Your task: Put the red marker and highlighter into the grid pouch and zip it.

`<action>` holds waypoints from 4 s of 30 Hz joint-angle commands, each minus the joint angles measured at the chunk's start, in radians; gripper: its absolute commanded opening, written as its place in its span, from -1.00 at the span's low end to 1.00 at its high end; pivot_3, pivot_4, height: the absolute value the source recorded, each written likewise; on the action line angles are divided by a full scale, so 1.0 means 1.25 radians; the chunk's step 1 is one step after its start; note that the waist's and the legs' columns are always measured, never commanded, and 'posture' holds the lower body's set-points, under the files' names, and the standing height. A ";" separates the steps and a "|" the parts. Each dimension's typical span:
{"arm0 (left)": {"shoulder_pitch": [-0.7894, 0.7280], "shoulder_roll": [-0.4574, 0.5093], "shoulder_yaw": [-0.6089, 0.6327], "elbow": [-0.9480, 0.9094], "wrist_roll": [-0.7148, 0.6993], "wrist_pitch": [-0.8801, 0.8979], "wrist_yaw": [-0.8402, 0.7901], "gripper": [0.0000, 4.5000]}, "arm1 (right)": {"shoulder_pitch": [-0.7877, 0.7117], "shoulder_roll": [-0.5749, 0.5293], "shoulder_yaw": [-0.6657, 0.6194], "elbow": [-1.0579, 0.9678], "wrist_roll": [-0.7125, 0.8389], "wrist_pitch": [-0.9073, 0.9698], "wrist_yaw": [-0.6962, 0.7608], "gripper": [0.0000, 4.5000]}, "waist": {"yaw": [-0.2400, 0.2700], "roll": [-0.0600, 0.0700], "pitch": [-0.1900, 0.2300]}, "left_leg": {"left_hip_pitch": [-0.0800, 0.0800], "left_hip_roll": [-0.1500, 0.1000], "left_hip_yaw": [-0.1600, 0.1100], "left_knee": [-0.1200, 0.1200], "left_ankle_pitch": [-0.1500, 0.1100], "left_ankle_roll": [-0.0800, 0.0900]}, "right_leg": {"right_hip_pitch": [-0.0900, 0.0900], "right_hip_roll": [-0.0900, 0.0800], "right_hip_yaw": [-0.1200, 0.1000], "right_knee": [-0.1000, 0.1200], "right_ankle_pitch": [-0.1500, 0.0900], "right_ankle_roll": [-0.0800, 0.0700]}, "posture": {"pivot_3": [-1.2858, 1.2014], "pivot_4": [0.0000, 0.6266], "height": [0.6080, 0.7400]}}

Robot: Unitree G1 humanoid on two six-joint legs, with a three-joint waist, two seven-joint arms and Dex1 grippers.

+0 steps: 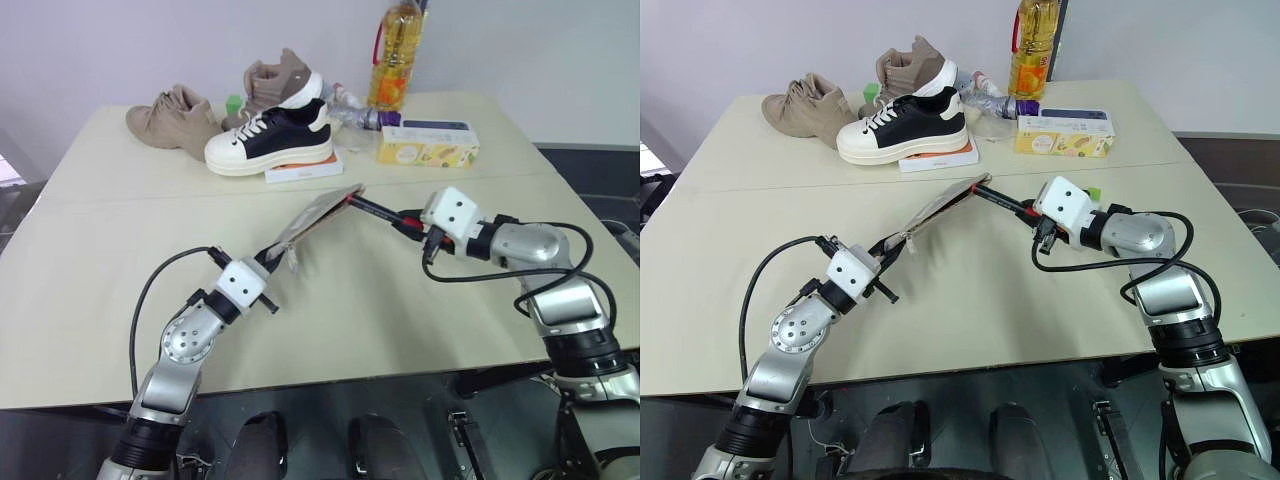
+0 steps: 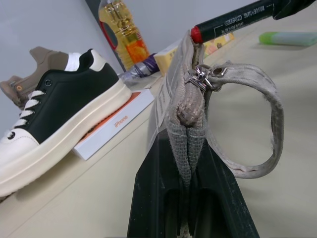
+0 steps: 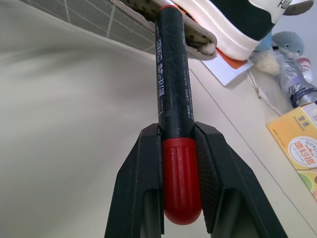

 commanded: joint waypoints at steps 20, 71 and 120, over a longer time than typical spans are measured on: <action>-0.064 0.132 -0.048 -0.002 -0.121 -0.059 -0.298 -1.00 | -0.035 -0.087 0.157 -0.056 -0.152 -0.342 0.150 -0.84 | 0.000 0.000 0.000 | 0.000 0.000 0.000 0.000 0.000 0.000 | 0.000 0.001 0.000 0.000 0.000 0.000 | 0.03 -0.52 1.00; -0.065 -0.007 -0.031 0.054 0.034 -0.010 -0.020 -1.00 | -0.019 -0.057 -0.043 0.132 0.011 -0.033 -0.092 -0.59 | -0.001 0.001 0.000 | 0.001 0.001 0.001 -0.001 0.000 0.000 | -0.001 0.003 0.002 0.000 0.003 0.000 | 0.03 -0.52 1.00; -0.051 0.020 -0.068 -0.006 -0.073 -0.001 -0.170 -1.00 | -0.078 -0.116 0.056 -0.081 -0.038 -0.136 0.168 0.34 | 0.001 0.001 0.000 | 0.001 0.001 0.001 0.002 0.000 0.000 | 0.000 0.002 0.002 0.000 0.003 -0.001 | 0.03 -0.52 1.00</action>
